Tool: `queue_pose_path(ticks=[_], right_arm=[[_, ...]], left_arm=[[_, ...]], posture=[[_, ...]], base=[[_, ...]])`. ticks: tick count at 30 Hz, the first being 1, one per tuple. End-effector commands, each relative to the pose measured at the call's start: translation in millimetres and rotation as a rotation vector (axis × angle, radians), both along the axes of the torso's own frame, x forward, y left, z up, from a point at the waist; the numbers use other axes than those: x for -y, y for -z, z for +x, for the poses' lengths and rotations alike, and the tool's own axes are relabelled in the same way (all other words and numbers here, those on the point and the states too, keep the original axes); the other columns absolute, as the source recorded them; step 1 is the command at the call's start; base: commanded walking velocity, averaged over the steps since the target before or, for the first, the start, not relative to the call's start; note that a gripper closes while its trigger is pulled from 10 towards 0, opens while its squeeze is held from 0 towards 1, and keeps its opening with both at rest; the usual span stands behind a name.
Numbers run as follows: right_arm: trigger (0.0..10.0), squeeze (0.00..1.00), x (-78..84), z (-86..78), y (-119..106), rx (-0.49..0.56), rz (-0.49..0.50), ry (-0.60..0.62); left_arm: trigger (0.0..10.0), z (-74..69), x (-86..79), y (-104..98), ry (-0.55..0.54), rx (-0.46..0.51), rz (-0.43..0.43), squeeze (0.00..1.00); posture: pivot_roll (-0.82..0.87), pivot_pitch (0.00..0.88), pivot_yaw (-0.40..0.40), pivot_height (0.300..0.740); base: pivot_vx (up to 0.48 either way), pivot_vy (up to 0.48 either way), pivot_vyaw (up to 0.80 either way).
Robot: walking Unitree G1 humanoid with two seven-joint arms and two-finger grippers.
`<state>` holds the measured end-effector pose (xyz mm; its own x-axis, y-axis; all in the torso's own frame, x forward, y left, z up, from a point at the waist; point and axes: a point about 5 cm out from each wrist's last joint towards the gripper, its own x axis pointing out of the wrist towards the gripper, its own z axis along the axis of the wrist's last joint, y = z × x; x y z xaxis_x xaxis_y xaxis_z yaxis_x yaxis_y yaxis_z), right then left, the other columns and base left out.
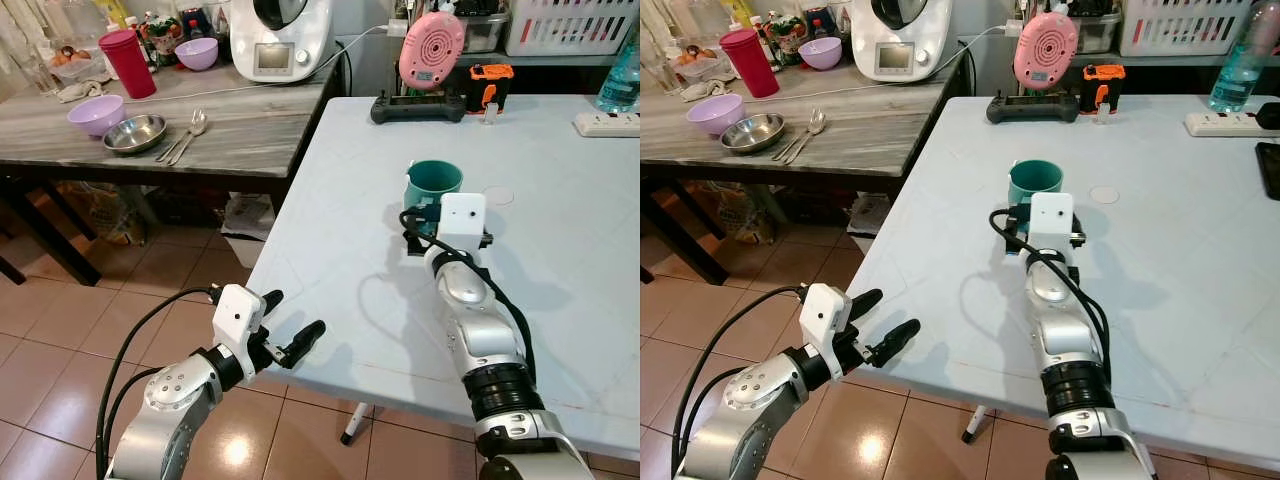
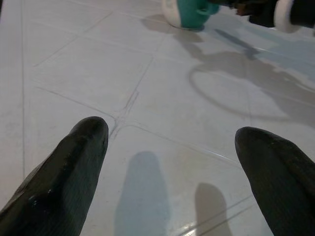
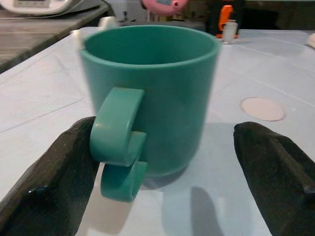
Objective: Setting the table
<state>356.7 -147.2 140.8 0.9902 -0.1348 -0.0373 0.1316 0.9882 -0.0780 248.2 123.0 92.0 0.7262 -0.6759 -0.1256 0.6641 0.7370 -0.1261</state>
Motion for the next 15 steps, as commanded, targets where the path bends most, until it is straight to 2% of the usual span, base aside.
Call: queue_pose_path(ticks=[1,7,14,15], right_arm=[[10.0,0.0,-0.1,-1.1,2,0.0,0.005,0.004],[10.0,0.0,5.0,-2.7,2,0.005,0.002,0.027],[10.0,0.0,-5.9,2.1,-3,0.019,0.008,-0.025],[8.5,0.0,-6.9,3.0,-4,0.021,0.005,-0.028]], left_arm=[[10.0,0.0,-1.5,-4,-0.002,0.015,0.007,0.0],[10.0,0.9,-1.3,-3,-0.005,0.012,0.009,0.0],[10.0,3.7,-1.5,-3,-0.015,0.014,0.016,0.0],[10.0,3.8,-1.6,-3,-0.017,0.015,0.016,0.0]], posture=[[-0.2,0.076,0.127,0.74],[-0.21,0.076,0.129,0.74],[-0.21,0.077,0.129,0.74],[-0.21,0.077,0.129,0.74]], base=[[0.0,0.0,0.0],[0.0,0.0,0.0],[0.0,0.0,0.0],[0.0,0.0,0.0]])
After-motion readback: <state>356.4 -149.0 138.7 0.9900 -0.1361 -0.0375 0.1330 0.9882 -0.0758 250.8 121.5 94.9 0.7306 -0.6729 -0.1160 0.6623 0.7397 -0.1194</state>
